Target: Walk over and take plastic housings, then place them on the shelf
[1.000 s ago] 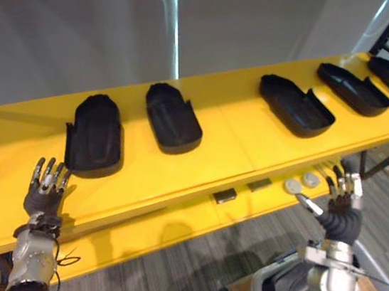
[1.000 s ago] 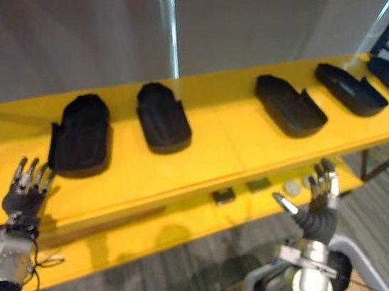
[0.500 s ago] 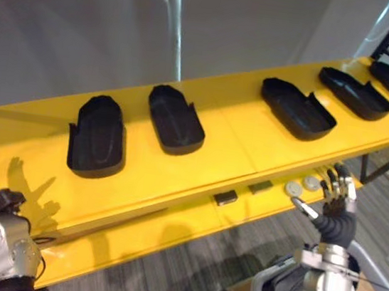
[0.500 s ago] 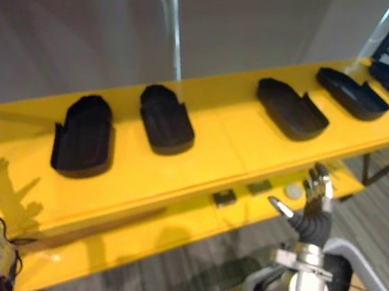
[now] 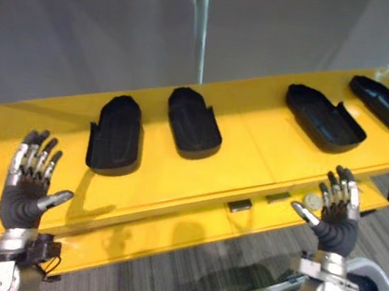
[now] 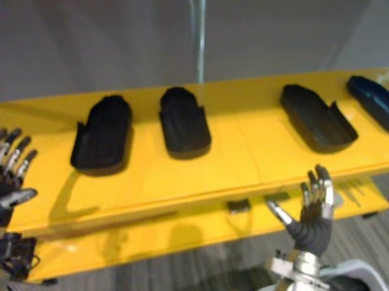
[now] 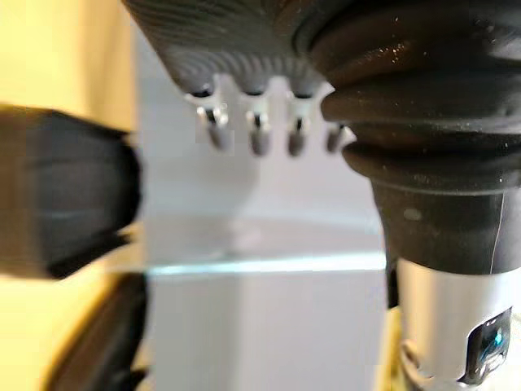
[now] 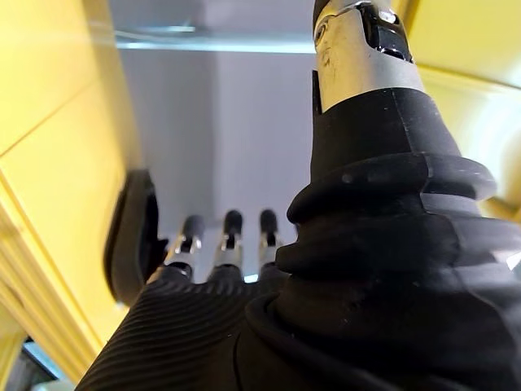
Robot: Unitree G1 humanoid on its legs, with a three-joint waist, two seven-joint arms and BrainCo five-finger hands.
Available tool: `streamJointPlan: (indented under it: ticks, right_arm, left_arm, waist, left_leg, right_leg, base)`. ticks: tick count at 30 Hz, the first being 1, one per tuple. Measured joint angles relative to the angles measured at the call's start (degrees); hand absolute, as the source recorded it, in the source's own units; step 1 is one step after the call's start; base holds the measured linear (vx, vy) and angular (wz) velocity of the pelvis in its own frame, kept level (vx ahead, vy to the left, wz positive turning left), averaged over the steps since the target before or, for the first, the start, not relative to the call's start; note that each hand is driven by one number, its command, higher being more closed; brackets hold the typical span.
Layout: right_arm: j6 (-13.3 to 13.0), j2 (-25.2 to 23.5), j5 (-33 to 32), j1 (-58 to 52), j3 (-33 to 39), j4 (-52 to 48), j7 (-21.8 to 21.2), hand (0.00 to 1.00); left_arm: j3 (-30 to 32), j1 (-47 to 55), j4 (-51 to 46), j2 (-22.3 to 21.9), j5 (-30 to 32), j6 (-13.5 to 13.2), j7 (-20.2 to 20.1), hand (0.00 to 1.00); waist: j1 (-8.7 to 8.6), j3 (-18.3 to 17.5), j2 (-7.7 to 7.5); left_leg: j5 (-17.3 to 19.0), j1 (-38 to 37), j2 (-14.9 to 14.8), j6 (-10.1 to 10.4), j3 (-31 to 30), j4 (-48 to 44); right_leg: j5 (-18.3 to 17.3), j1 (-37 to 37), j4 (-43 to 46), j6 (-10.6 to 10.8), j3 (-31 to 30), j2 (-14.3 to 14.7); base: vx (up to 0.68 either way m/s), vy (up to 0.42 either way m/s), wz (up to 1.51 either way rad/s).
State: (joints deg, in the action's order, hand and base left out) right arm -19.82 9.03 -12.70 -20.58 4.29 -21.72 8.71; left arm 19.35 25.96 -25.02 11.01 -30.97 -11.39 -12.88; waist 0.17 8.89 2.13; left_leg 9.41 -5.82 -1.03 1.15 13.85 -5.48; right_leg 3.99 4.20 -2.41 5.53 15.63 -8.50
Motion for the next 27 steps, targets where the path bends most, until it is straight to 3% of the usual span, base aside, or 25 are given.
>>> streamJointPlan:
  ticks: [2,7,11,15,23,27]
  right_arm:
    - [0.0,0.1,0.0,-0.1,-0.1,0.0,0.1,0.0]
    - [0.0,2.1,0.0,0.0,-1.5,0.2,1.4,0.0]
    - [0.2,3.8,-0.1,0.8,-2.8,0.5,2.7,0.0]
    - [1.0,5.6,-0.3,1.4,-3.4,1.5,2.8,0.0]
    - [1.6,7.1,-1.4,3.1,-3.4,2.6,2.5,0.0]
    - [1.6,7.1,-1.4,3.8,-3.5,2.8,2.3,0.0]
  left_arm:
    - [-0.6,0.0,2.4,0.2,0.4,2.3,-1.0,0.0]
    - [-3.4,-0.1,5.6,5.4,2.8,6.7,-3.2,0.0]
    - [-5.9,-2.0,8.4,9.9,5.1,12.0,-6.4,0.0]
    - [-9.3,-4.3,11.8,13.2,7.3,16.4,-6.7,0.0]
    - [-11.7,-11.7,20.2,17.7,9.1,16.8,-1.2,0.0]
    - [-13.4,-17.3,27.5,17.9,9.6,14.5,3.0,0.0]
  waist:
    - [0.2,0.0,-0.01]
    - [0.2,0.0,-0.08]
    - [0.09,0.0,-0.11]
    - [-0.11,0.0,-0.14]
    - [-1.01,-0.1,-0.19]
    - [-1.11,-0.1,-0.21]
  left_leg:
    - [0.0,0.1,0.0,0.0,-0.1,0.0]
    - [0.0,0.1,0.0,0.0,-0.3,0.0]
    - [0.0,0.0,0.0,0.0,-0.2,0.0]
    - [0.0,0.0,0.0,0.0,0.4,0.0]
    - [0.0,0.0,0.0,0.0,1.3,0.0]
    - [0.0,-0.1,0.0,0.0,1.9,0.0]
  right_leg:
    - [0.0,0.0,0.0,0.0,0.1,-0.1]
    - [-0.1,-0.1,0.0,-0.1,0.2,-0.1]
    - [-0.1,-0.1,0.0,-0.1,0.1,-0.1]
    - [-0.1,-0.3,0.0,-0.1,0.0,-0.1]
    - [0.1,-1.1,0.2,0.2,-1.6,-0.1]
    - [0.2,-1.3,0.5,0.3,-1.8,-0.1]
  base:
    - [0.0,0.0,0.0]
    - [0.0,-0.003,0.01]
    - [0.0,0.0,0.0]
    - [-0.03,-0.006,-0.04]
    - [-0.02,-0.003,-0.07]
    - [-0.04,-0.006,-0.05]
